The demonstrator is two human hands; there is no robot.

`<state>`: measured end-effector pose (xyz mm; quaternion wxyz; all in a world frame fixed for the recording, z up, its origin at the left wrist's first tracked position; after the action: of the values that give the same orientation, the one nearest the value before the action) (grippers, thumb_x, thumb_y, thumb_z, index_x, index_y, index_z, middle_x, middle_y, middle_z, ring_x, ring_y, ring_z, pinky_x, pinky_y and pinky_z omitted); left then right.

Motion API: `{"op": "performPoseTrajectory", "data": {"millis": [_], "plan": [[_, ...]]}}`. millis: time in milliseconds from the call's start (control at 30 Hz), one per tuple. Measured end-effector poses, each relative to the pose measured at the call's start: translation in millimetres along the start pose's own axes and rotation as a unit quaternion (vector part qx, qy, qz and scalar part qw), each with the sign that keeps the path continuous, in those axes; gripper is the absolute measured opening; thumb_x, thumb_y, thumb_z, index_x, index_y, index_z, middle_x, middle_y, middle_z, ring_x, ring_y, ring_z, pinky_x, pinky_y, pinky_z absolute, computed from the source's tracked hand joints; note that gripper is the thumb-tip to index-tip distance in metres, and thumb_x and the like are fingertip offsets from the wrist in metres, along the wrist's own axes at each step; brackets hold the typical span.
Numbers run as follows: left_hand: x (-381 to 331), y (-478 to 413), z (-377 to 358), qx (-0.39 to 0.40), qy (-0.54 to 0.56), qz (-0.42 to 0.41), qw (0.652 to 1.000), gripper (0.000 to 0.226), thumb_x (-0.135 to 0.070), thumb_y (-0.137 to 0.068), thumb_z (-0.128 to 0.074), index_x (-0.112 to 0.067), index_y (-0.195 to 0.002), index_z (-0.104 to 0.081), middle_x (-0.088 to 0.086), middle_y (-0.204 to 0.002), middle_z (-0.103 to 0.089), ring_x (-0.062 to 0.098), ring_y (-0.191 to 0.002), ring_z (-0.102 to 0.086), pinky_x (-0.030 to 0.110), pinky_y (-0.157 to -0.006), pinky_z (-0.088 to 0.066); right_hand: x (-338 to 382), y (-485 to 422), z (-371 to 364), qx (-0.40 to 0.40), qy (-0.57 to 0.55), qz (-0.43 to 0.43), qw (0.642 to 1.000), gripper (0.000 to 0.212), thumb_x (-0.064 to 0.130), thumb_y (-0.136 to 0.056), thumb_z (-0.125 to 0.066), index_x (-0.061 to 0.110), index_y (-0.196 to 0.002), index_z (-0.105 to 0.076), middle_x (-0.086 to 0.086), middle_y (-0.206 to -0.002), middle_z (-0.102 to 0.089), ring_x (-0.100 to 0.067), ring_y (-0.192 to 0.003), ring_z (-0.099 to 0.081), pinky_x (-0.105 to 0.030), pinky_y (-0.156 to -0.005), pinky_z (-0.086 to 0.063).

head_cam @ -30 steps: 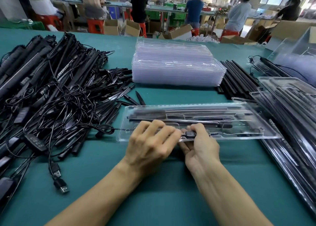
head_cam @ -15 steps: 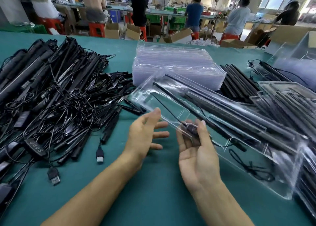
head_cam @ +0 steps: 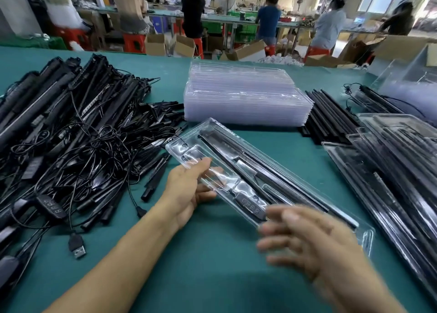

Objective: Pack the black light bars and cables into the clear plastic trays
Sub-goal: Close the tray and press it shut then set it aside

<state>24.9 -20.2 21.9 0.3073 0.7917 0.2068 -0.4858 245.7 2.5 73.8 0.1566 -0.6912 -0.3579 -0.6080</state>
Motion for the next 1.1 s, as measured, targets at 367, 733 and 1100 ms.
{"op": "performPoseTrajectory", "data": {"millis": [367, 733, 1100], "plan": [[-9, -3, 14, -0.004, 0.056, -0.031, 0.998, 0.025, -0.025, -0.091, -0.067, -0.002, -0.102, -0.067, 0.008, -0.079, -0.074, 0.012, -0.05, -0.062, 0.02, -0.039, -0.047, 32, -26, 147, -0.271, 0.415, 0.008, 0.869, 0.083, 0.068, -0.048, -0.074, 0.035, -0.123, -0.058, 0.004, -0.108, -0.07, -0.016, -0.099, -0.064, -0.04, -0.085, -0.049], [-16, -10, 23, -0.066, 0.084, -0.022, 0.994, 0.02, -0.027, -0.086, -0.073, -0.009, -0.094, -0.07, 0.003, -0.084, -0.071, 0.003, -0.04, -0.047, 0.014, -0.035, -0.039, -5, 2, 113, -0.151, -0.032, 0.022, 0.988, 0.073, 0.026, -0.068, -0.073, 0.012, -0.135, -0.049, -0.018, -0.102, -0.071, -0.033, -0.079, -0.074, -0.032, -0.055, -0.06], [-9, -5, 15, -0.016, 0.023, 0.017, 0.999, 0.053, -0.051, -0.074, -0.071, -0.005, -0.098, -0.067, 0.008, -0.081, -0.076, 0.018, -0.059, -0.072, 0.021, -0.038, -0.049, -5, -13, 91, -0.174, -0.135, 0.056, 0.974, 0.018, 0.015, -0.083, -0.057, 0.011, -0.101, -0.059, -0.017, -0.081, -0.073, -0.025, -0.058, -0.071, -0.028, -0.044, -0.056]]}}
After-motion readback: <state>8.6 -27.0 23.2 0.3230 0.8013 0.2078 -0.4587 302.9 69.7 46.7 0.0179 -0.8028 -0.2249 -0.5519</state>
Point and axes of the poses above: each hand's wrist, its own y-axis away from the middle knuckle, its own z-axis out of the back of the hand, x = y × z, the point moved 4 cm from there along -y, towards the middle knuckle
